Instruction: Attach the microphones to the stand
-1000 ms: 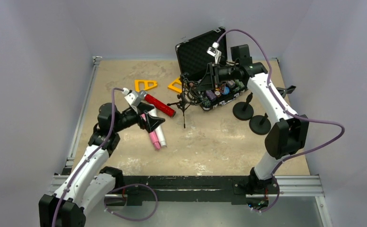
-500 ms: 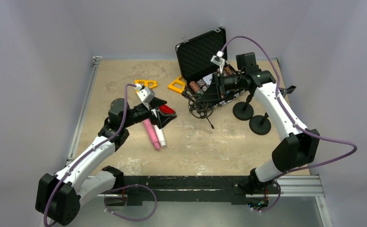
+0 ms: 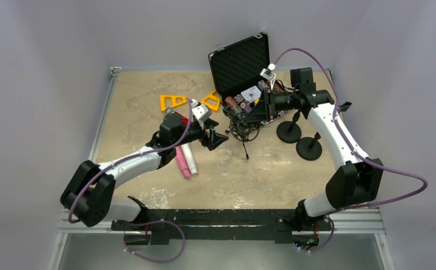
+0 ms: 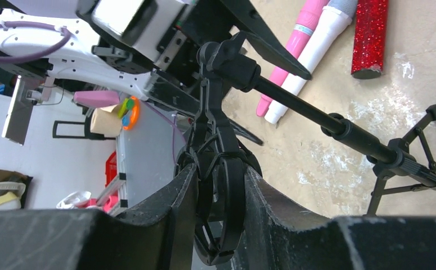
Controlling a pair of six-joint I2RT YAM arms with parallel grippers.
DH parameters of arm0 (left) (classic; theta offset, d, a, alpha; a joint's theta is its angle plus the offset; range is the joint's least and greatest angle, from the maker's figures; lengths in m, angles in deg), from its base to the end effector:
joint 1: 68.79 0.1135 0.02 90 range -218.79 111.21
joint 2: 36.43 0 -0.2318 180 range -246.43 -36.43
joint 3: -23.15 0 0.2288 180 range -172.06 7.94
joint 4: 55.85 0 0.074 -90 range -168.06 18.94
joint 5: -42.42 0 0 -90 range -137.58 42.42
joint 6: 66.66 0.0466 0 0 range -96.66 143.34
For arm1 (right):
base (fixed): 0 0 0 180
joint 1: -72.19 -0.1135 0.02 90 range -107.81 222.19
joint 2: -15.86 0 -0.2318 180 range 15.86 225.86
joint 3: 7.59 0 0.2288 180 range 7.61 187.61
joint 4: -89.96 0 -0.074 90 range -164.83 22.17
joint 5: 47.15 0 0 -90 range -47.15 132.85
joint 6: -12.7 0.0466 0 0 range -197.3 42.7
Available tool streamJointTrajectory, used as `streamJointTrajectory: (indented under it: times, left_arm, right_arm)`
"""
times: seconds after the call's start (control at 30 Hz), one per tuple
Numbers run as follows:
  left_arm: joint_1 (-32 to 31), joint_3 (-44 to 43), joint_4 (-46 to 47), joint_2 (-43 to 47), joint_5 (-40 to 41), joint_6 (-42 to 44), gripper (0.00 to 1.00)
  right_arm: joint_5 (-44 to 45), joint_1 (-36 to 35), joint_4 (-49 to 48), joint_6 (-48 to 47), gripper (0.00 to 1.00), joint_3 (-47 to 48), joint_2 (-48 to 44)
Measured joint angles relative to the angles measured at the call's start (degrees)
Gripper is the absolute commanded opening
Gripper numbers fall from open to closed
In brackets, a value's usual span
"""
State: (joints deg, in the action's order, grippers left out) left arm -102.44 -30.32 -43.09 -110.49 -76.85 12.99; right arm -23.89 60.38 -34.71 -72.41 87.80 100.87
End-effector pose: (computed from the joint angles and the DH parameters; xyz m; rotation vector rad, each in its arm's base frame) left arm 0.2239 -0.1764 0.2403 0.7435 1.6333 -0.9952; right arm 0.2754 0.1013 0.3204 -0.7021 2.0697 1.5008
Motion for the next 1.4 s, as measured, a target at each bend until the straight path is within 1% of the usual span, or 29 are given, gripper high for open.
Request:
streamJointTrajectory:
  times: [0.1,0.17,0.37,0.7,0.8,0.9,0.93,0.97,1.0,1.1,1.13,1.37,1.4]
  left_arm:
    - [-1.1,-0.9,5.9,-6.3,1.7,0.3,0.79]
    - [-1.8,-1.5,9.1,-9.6,2.7,0.3,0.77]
    - [-4.5,-6.7,12.9,-14.6,5.2,0.7,0.70]
    - [-5.9,-9.0,19.5,-19.0,10.2,0.5,0.45]
    - [-5.9,-9.2,22.1,-21.0,10.7,-0.8,0.28]
    - [-6.3,-9.4,24.3,-22.2,10.7,-2.1,0.07]
    - [-6.5,-9.4,24.8,-22.5,11.2,-1.7,0.02]
    - [-6.5,-9.4,25.3,-22.6,11.5,-1.1,0.00]
    - [-6.5,-9.4,25.4,-22.6,11.5,-1.0,0.00]
    - [-6.6,-9.4,24.5,-22.2,11.6,-0.2,0.00]
    - [-6.6,-9.5,23.4,-21.8,11.7,0.3,0.00]
    - [-7.0,-10.5,2.7,-12.0,12.5,7.1,0.00]
    - [-7.0,-10.7,1.5,-11.4,12.5,7.5,0.00]
  right_arm:
    - [-0.4,1.0,-0.4,0.3,0.35,0.0,0.1]
    - [-0.6,1.3,-0.6,0.5,0.35,-0.1,0.1]
    - [-2.3,1.5,-1.1,0.9,0.35,-0.1,1.1]
    - [-4.9,3.0,-1.7,1.6,0.34,-1.0,1.5]
    - [-5.1,3.1,-1.9,1.7,0.34,-1.1,1.6]
    - [-4.8,3.3,-2.3,1.8,0.34,-1.4,1.7]
    - [-4.8,3.3,-2.4,1.9,0.34,-1.6,1.8]
    - [-4.9,3.3,-2.5,2.2,0.33,-1.6,1.9]
    - [-4.9,3.4,-2.7,2.5,0.33,-1.7,1.9]
    - [-4.9,3.7,-3.1,3.1,0.32,-1.8,1.9]
    - [-5.0,3.7,-3.1,3.3,0.31,-1.8,1.9]
    - [-5.5,3.8,-0.6,3.2,0.30,-1.8,1.6]
    - [-5.7,3.8,-0.3,3.2,0.30,-1.8,1.5]
